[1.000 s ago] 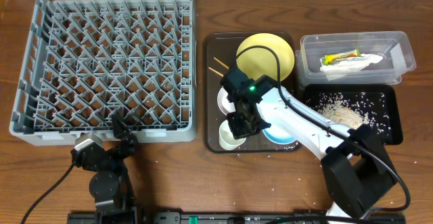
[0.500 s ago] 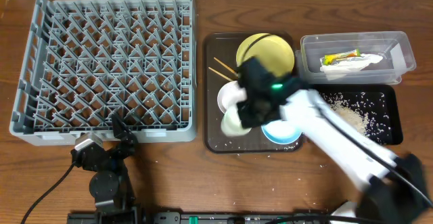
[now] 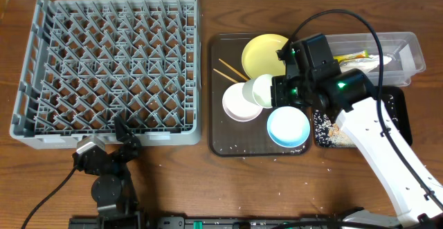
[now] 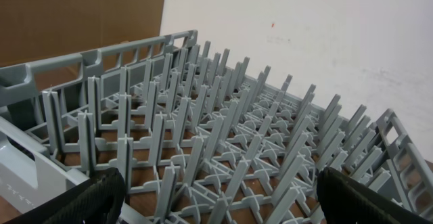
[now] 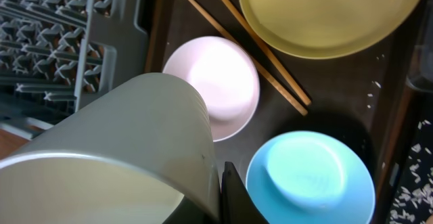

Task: Sort waste into correct bins and load items into the dishwasher
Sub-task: 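Grasp the cream cup with the right gripper and lift it, then hand the cream cup from right gripper to left gripper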

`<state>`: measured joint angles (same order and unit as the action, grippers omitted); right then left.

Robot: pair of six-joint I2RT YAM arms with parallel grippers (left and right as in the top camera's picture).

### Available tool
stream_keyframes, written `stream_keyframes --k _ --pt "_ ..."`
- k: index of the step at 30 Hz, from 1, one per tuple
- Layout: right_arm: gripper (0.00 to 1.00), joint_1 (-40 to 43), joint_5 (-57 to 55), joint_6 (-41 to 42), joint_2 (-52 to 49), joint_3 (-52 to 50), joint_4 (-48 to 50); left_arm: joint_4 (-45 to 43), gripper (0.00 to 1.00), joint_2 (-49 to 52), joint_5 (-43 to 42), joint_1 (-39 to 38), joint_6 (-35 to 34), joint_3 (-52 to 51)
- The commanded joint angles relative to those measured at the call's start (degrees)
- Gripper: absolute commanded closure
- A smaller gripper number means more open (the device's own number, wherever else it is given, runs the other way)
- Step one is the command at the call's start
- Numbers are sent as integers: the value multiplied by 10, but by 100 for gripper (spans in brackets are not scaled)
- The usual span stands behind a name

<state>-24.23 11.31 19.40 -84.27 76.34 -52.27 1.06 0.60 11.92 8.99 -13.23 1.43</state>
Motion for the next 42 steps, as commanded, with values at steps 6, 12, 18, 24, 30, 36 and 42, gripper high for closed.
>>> stream_keyframes --k 6,12,18,24,30,36,42 --pt "99 2 35 -23 -3 5 11 26 8 -3 -78 3 5 -12" --pt "99 3 57 -23 -3 5 38 9 8 -3 -161 3 -73 -12" --pt "99 3 59 -23 -3 5 54 14 8 15 -206 3 -89 20" --pt "99 3 74 -23 -3 5 73 27 8 123 -241 3 -107 115" --pt "99 3 87 -23 -3 5 81 28 8 289 -343 3 -119 228" --pt "99 12 87 -23 -3 5 87 -34 8 417 -496 3 -243 276" --pt "99 35 115 -23 -4 4 118 -85 8 487 -552 3 -506 276"
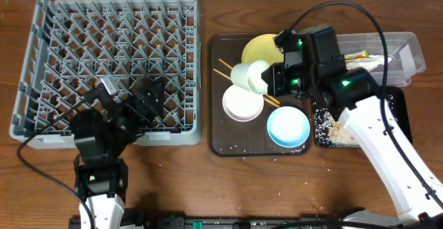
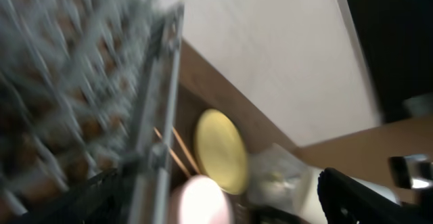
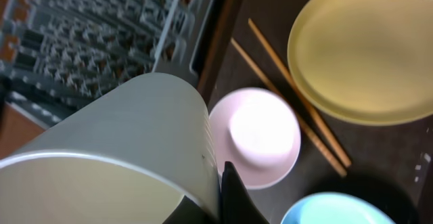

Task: Sort waste into correct bins and load items into the dishwasher
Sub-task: 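Hand the cream cup from right gripper to left gripper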

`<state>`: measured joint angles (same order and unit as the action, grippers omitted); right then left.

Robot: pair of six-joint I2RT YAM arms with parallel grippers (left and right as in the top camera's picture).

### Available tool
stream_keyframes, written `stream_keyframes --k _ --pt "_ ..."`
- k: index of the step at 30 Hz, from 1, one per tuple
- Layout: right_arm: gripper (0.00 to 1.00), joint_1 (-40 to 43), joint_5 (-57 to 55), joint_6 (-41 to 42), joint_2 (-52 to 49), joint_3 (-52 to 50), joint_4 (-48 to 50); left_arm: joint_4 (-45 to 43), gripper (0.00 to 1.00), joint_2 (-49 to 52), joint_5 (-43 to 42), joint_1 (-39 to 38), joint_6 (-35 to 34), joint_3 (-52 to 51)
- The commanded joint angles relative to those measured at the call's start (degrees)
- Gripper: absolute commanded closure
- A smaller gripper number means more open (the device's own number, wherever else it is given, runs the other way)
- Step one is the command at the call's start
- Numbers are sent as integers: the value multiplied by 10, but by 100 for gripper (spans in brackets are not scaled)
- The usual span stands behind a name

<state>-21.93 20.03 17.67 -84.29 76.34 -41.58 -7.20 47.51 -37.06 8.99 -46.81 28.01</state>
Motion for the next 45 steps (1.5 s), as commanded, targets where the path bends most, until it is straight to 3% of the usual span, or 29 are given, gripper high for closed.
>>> stream_keyframes --k 1,3,6,12,20,30,45 --pt "99 16 40 -6 -5 4 19 -2 8 25 -75 3 -208 10" --pt "99 24 72 -6 -12 4 37 -2 8 40 -106 3 -267 10" --pt "99 32 123 -6 -26 4 54 -2 8 52 -142 3 -301 10" --pt "99 41 265 -21 -78 4 103 -3 8 56 -237 3 -303 10" --pt "99 38 504 -19 -161 4 239 -44 8 56 -336 3 -267 10" --pt "99 6 555 -17 -190 4 256 -113 8 82 -447 3 -264 10" --pt "99 -62 567 -42 -190 -1 238 -146 8 111 -488 3 -266 10"
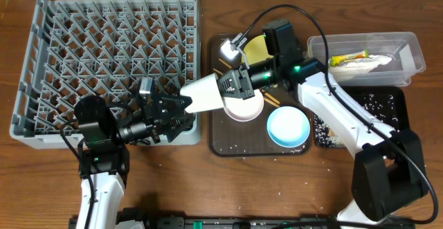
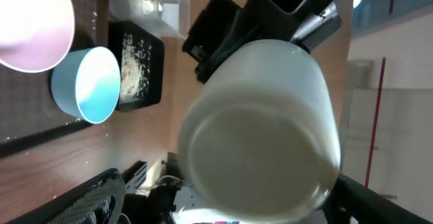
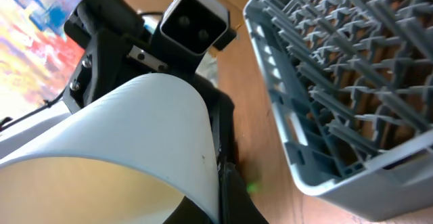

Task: Sort waste into correct bins and load items into the dishwasher
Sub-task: 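Hand the cream cup from right gripper to left gripper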

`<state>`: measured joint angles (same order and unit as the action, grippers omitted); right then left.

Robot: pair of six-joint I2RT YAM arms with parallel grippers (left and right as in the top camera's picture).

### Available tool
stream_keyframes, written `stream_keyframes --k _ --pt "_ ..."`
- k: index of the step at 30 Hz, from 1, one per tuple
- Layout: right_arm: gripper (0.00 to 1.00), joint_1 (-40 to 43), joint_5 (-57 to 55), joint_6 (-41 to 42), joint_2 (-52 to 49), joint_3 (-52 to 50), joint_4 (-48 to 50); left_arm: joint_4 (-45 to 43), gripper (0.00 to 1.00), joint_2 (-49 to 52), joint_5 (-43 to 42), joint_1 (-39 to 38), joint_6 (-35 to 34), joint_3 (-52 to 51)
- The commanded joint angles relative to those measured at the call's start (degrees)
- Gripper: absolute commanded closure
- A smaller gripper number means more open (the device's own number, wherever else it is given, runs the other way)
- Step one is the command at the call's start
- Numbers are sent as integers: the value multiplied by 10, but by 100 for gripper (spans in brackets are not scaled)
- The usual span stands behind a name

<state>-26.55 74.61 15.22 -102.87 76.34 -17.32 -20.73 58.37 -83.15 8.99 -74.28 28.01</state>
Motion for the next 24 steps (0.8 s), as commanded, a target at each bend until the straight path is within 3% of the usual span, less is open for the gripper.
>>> stream_keyframes --k 1,18,21,24 --pt "99 -19 19 -21 -4 -3 -7 -17 8 2 -31 3 5 10" --pt "99 -54 24 -38 -44 -4 -20 -26 8 2 -41 3 2 10" --pt "99 -56 24 -40 -44 -4 -20 -26 11 2 -41 3 3 10" --pt "99 -56 24 -42 -44 -4 -20 -26 24 2 -40 3 2 10"
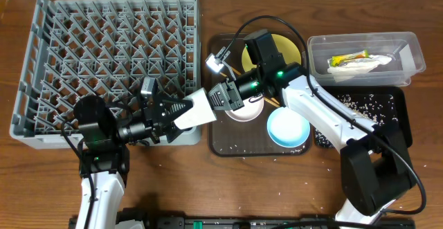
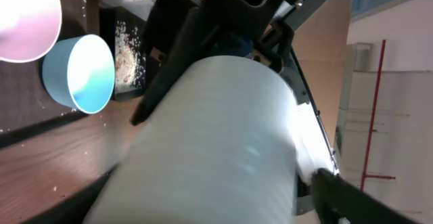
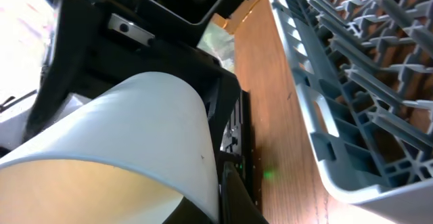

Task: Sort waste into correct bins and load items into the dishwasher
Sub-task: 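Hand the cream cup from right gripper to left gripper, then lower the cream cup into the dish rack with left gripper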

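A white cup (image 1: 197, 109) lies on its side in the air by the grey dish rack's (image 1: 41, 129) front right corner. My right gripper (image 1: 217, 97) is shut on its rim, one finger (image 3: 233, 197) inside the cup (image 3: 122, 136). My left gripper (image 1: 173, 111) stands open around the cup's base, and the cup (image 2: 216, 149) fills the space between its fingers (image 2: 335, 193); a small gap shows on the right side. A pink bowl (image 1: 246, 113), a blue bowl (image 1: 288, 127) and a yellow plate (image 1: 296, 49) sit on the dark tray (image 1: 216, 142).
A clear bin (image 1: 415, 49) holding wrappers stands at the back right. A black tray (image 1: 367, 104) with scattered rice lies in front of it. Rice grains are strewn on the table near the dark tray's front edge.
The right gripper has carried the cup a little further left and lower. The cup's base now sits between my left gripper's open fingers instead of just in front of them.
The right gripper held the cup over the dark tray while my left gripper rested at the rack's front edge. Then the cup was higher and further left, and the left arm had risen. The cup then lay tilted towards the left gripper, and now sits between its fingers.
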`<state>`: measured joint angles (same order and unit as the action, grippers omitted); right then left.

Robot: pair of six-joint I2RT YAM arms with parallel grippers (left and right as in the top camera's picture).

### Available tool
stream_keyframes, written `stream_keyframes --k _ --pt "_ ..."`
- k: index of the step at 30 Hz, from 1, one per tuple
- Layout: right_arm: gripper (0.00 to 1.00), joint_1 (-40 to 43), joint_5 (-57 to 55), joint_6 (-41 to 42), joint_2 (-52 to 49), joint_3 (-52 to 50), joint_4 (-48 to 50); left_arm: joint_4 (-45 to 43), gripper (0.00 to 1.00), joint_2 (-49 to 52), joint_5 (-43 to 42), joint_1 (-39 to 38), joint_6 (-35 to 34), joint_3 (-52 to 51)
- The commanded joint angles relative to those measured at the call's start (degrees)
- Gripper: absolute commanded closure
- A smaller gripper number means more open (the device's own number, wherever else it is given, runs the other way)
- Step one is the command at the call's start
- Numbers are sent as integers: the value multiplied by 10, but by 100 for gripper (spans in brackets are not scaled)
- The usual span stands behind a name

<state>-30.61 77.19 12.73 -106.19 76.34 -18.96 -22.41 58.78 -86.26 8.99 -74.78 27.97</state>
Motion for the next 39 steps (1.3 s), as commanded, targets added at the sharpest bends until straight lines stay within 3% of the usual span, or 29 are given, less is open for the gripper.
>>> stream_keyframes --k 1,10,12,13,15,18,25,31,36,39 --pt "99 -15 -2 -17 -11 -4 -3 -9 28 -2 -9 3 8 10" --pt "96 -15 9 -17 -11 -4 -3 -9 52 -2 3 3 8 10" --pt "84 -15 9 -17 -11 -4 -3 -9 57 -2 4 3 8 10" --pt "72 -15 9 -17 -11 -4 -2 -9 60 -2 5 3 8 10" --pt "55 -14 9 -17 -11 -4 2 -9 65 -2 6 3 8 10" --pt "47 -5 9 -17 -11 -4 6 -9 74 -2 7 3 8 10" --pt "36 43 9 -15 -10 -4 6 -13 76 -2 23 3 19 10" --pt "34 124 40 -3 -8 -3 13 -13 76 0 54 3 42 10" --pt "24 174 48 -4 0 -3 12 -11 79 0 127 3 89 10" --pt "18 178 44 -13 2 -3 12 28 81 0 218 10 126 10"
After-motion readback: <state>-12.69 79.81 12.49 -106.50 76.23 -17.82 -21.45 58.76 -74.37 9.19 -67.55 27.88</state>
